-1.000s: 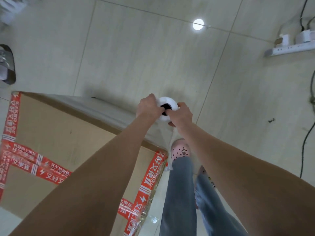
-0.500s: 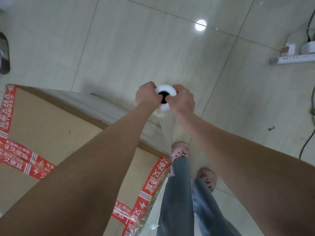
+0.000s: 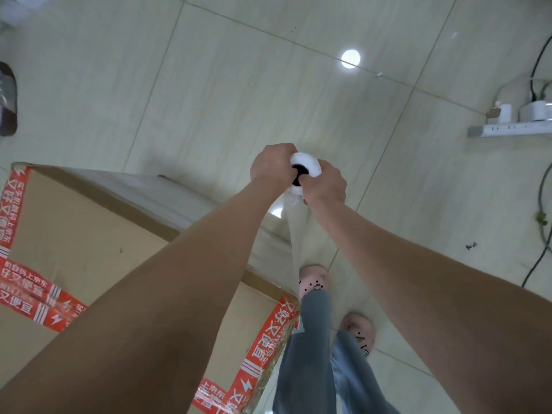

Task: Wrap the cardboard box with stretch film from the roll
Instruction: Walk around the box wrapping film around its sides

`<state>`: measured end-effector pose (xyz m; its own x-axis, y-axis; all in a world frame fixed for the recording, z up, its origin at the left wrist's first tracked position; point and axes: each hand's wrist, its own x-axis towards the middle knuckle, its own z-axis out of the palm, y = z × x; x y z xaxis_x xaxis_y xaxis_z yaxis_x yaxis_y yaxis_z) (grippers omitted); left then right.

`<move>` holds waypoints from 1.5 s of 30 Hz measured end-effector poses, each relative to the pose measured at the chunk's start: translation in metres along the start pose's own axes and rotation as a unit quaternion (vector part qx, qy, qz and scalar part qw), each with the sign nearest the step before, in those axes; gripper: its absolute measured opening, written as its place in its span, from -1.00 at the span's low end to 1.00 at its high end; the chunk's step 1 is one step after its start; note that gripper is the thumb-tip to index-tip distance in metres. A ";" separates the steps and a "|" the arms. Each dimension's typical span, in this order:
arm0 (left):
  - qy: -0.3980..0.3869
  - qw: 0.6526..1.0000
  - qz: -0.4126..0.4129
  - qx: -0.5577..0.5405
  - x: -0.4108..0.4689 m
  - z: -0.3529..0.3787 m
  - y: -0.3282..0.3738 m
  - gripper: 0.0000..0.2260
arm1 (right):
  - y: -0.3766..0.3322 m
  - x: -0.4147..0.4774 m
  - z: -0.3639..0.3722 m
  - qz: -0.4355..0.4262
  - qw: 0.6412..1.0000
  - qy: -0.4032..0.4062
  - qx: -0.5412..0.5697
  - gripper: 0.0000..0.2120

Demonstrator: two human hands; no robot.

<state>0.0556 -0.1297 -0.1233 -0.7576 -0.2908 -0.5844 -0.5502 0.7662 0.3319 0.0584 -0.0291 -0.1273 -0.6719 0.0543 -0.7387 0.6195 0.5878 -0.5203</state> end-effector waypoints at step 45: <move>-0.033 0.962 -0.106 -0.250 0.014 0.011 0.079 -0.67 | -0.014 0.060 -0.095 -0.112 0.982 -0.002 -0.155 -0.68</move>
<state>0.0049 -0.0666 -0.1137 -0.5941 -0.3609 -0.7189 -0.8031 0.3180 0.5040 -0.0292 0.0428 -0.1243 -0.7751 -0.1078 -0.6226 0.3024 0.8019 -0.5153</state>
